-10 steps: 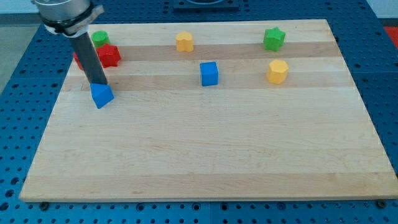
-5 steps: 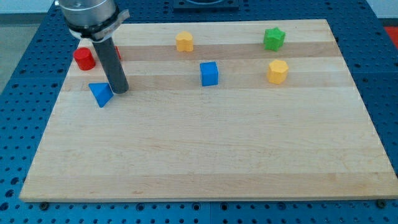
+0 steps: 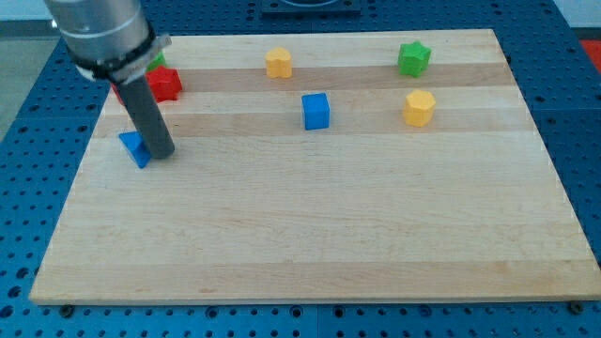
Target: Place the blue triangle at the center left side of the board
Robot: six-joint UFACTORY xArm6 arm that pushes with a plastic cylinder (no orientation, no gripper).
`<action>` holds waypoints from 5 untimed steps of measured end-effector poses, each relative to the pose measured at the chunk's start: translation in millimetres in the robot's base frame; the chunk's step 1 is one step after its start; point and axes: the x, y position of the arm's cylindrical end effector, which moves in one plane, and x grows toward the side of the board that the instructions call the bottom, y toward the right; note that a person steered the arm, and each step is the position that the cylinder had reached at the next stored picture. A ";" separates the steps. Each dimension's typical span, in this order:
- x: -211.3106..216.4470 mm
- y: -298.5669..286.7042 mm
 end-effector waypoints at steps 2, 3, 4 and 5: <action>-39.1 40.9; -61.7 85.9; -75.0 91.4; -84.5 91.4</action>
